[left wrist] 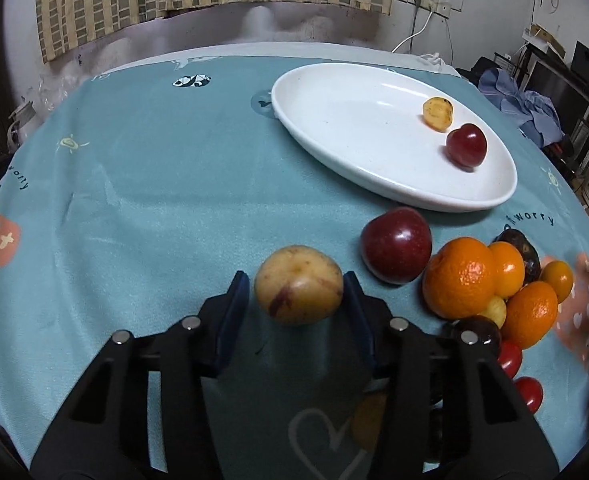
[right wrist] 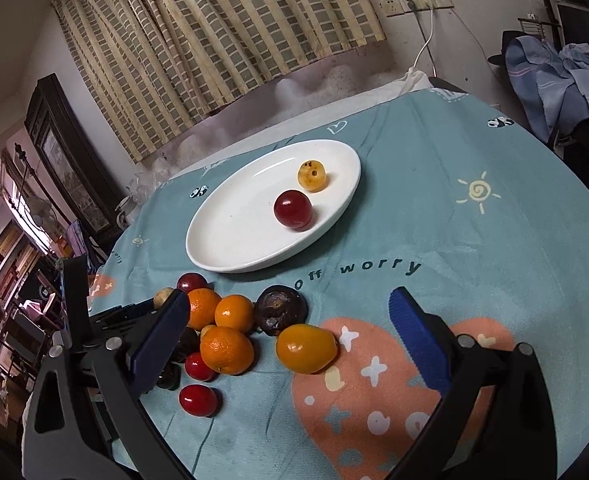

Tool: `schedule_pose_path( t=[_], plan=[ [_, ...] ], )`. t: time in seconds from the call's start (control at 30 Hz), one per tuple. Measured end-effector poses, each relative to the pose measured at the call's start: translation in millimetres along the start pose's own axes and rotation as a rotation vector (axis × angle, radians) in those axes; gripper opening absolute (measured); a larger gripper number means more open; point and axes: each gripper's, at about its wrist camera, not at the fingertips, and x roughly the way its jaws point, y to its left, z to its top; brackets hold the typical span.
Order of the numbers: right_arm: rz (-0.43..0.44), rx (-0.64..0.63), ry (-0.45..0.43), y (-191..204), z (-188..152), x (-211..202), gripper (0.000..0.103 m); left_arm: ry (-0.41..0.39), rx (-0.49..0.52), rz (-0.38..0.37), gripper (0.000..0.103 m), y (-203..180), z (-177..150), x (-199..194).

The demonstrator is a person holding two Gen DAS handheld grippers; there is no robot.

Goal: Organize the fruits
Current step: 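Grasp the beige potato with the left tool while the right tool grasps a small orange, then move both held fruits onto the white plate and open both tools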

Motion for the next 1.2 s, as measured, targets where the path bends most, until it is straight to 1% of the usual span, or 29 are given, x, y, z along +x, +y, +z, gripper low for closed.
schedule_pose_path(
  t=[0.1,0.13,0.17,0.2,0.23,0.3,0.37,0.47,0.5,0.53,0.6,0.63,0.7,0.77,0.8,0.83,0.87,1.0,1.1,1.17,1.2],
  plan=[
    [-0.030,-0.050,0.034,4,-2,9,0.099,-0.003,-0.007,-0.001,0.045,2,0,0],
    [-0.046,-0.072,0.046,6,-4,12,0.098,-0.004,-0.009,0.002,0.042,2,0,0],
    [-0.058,-0.090,0.051,8,-5,13,0.090,-0.005,-0.010,0.006,0.042,3,-1,-1],
    [-0.086,-0.129,0.066,11,-7,17,0.078,-0.007,-0.010,0.012,0.042,3,-1,-1],
    [-0.109,-0.163,0.081,14,-9,21,0.074,-0.010,-0.008,0.021,0.042,3,-2,-3],
    [-0.134,-0.217,0.118,18,-15,29,0.063,-0.011,-0.003,0.029,0.042,2,-4,-4],
    [-0.147,-0.262,0.162,21,-22,38,0.062,-0.010,-0.002,0.032,0.042,2,-4,-4],
    [-0.173,-0.304,0.180,24,-30,43,0.062,-0.006,-0.007,0.026,0.043,3,-5,-4],
    [-0.178,-0.306,0.190,23,-32,46,0.060,-0.003,-0.012,0.020,0.043,5,-4,-3],
    [-0.180,-0.300,0.198,22,-33,48,0.058,-0.002,-0.014,0.016,0.043,5,-4,-3],
    [-0.159,-0.280,0.209,18,-33,52,0.047,0.000,-0.011,0.015,0.044,5,-5,-3],
    [-0.156,-0.282,0.207,18,-34,53,0.045,0.001,-0.007,0.013,0.047,4,-5,-3],
    [-0.161,-0.292,0.201,20,-36,52,0.043,0.003,0.003,0.007,0.051,2,-5,-2],
    [-0.149,-0.274,0.198,17,-35,51,0.042,0.001,0.001,0.003,0.051,2,-5,-3],
    [-0.142,-0.263,0.198,14,-35,50,0.042,-0.006,-0.008,-0.008,0.050,4,-6,-4],
    [-0.137,-0.255,0.195,14,-35,50,0.042,-0.010,-0.013,-0.009,0.043,5,-6,-5],
    [-0.130,-0.246,0.193,13,-34,49,0.042,-0.014,-0.021,-0.015,0.041,7,-6,-6],
    [-0.119,-0.230,0.190,11,-31,47,0.042,-0.025,-0.005,-0.023,0.041,3,-8,-8],
    [-0.109,-0.223,0.183,11,-30,46,0.042,-0.042,0.010,-0.011,0.040,0,-8,-12],
    [-0.097,-0.211,0.155,11,-26,40,0.042,-0.048,-0.007,-0.021,0.040,2,-9,-16],
    [-0.085,-0.203,0.123,11,-22,33,0.042,-0.052,-0.011,-0.027,0.040,3,-8,-18]
  ],
)
